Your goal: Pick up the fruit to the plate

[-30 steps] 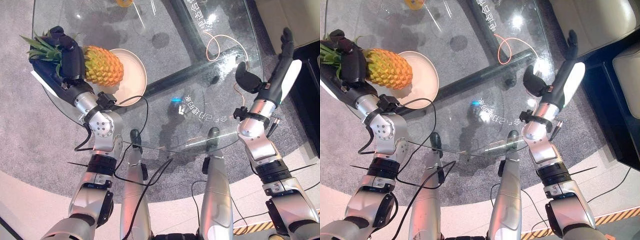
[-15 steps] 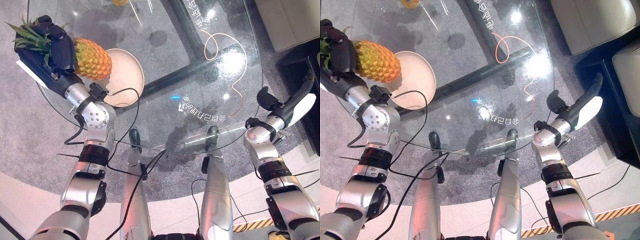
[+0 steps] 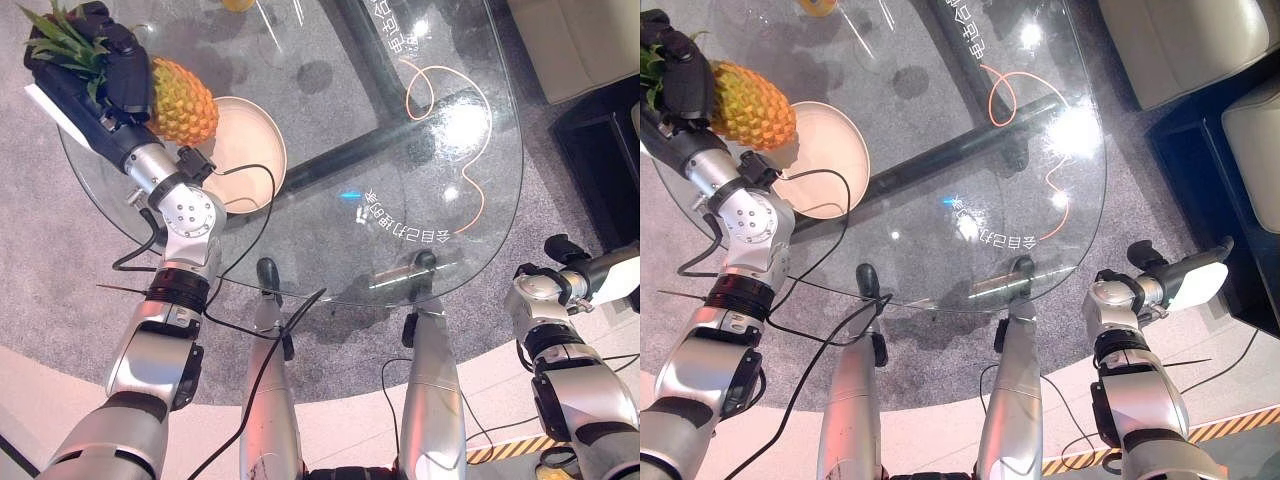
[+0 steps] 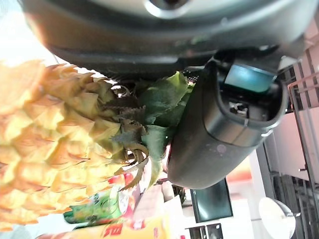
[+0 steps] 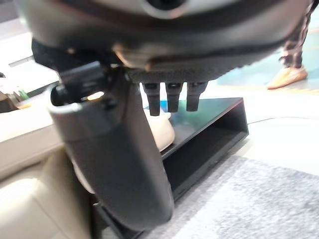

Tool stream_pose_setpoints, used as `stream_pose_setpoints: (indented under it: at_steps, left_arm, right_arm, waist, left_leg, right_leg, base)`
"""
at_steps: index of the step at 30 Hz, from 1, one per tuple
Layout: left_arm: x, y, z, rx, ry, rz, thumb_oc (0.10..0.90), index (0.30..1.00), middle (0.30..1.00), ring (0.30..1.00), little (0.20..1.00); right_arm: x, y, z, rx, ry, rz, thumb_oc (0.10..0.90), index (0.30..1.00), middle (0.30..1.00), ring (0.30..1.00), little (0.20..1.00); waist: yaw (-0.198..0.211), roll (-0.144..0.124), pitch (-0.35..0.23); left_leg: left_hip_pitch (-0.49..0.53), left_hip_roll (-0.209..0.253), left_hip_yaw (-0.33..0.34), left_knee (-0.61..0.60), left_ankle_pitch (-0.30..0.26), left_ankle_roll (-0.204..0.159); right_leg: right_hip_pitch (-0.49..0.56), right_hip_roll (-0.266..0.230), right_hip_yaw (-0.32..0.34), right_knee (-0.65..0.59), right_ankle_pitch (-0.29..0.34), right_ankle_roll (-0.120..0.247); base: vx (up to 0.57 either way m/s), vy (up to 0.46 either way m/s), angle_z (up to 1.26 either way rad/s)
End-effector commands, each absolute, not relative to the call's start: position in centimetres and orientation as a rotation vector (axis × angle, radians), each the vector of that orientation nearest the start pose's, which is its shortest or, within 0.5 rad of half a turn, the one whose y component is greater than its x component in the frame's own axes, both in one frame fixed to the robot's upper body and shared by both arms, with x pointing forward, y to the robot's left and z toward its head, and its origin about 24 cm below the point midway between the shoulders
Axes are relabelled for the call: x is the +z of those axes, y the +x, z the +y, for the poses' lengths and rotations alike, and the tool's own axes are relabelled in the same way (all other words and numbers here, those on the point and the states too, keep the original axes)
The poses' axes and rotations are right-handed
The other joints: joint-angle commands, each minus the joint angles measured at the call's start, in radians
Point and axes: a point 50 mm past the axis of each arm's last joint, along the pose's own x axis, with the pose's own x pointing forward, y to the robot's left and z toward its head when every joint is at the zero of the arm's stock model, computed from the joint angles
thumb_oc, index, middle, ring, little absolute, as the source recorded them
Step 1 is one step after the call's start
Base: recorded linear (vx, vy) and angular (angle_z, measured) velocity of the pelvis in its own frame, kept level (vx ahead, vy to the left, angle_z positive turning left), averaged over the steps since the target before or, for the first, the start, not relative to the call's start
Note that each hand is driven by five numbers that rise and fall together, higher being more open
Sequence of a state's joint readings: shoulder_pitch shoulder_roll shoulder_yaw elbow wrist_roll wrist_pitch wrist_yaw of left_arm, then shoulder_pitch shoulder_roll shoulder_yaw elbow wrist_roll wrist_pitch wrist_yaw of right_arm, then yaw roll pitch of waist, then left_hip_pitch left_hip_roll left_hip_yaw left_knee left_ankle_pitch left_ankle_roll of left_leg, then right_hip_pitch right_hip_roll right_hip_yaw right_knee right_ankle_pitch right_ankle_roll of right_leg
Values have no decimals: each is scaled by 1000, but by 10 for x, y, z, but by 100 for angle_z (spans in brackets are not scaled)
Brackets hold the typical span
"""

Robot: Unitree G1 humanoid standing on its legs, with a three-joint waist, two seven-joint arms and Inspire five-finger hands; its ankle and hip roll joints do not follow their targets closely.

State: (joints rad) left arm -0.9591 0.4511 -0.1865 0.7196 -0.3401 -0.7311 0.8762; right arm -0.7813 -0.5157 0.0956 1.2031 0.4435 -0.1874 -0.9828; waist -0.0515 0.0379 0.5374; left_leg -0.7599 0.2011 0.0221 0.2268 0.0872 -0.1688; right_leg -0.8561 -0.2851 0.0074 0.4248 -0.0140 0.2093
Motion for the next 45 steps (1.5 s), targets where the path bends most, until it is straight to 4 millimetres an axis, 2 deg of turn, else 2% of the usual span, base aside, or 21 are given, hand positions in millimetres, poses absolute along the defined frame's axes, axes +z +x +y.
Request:
stream_pose_setpoints:
  at_steps: [1,7,11,26,45]
  left_arm:
    - [324,337,224,629,-235,-1240,100,300,300,300,200]
    - [320,343,221,616,-180,-1193,100,300,300,300,200]
    - [316,347,222,620,-164,-1165,100,300,300,300,200]
    - [306,352,228,612,-139,-1112,100,300,300,300,200]
    - [309,355,225,571,-135,-1103,100,300,300,300,200]
  right_arm:
    - [84,311,-356,-1338,-180,171,800,900,900,900,900]
    - [64,304,-357,-1291,-179,290,800,900,900,900,900]
    - [60,304,-357,-1263,-179,317,800,900,900,900,900]
    - [59,309,-350,-1224,-201,321,800,900,900,900,900]
    - [63,312,-349,-1216,-202,311,800,900,900,900,900]
  waist:
    - [27,-14,-17]
    - [27,-20,-17]
    - [25,-20,-17]
    - [22,-20,-17]
    - [16,-19,-17]
  left_leg:
    - [-35,-6,24,83,-60,42]
    - [-36,-5,20,92,-66,46]
    - [-34,-4,19,91,-66,47]
    - [-34,-4,22,90,-68,45]
    - [-47,-8,24,84,-60,47]
  right_leg:
    - [41,7,-115,-49,24,-57]
    - [42,9,-119,-43,21,-59]
    - [40,11,-116,-41,21,-59]
    - [32,13,-113,-38,20,-58]
    - [13,18,-109,-42,31,-60]
  base:
    - [0,0,0]
    - [0,0,0]
    - [0,0,0]
    - [0,0,0]
    - [0,0,0]
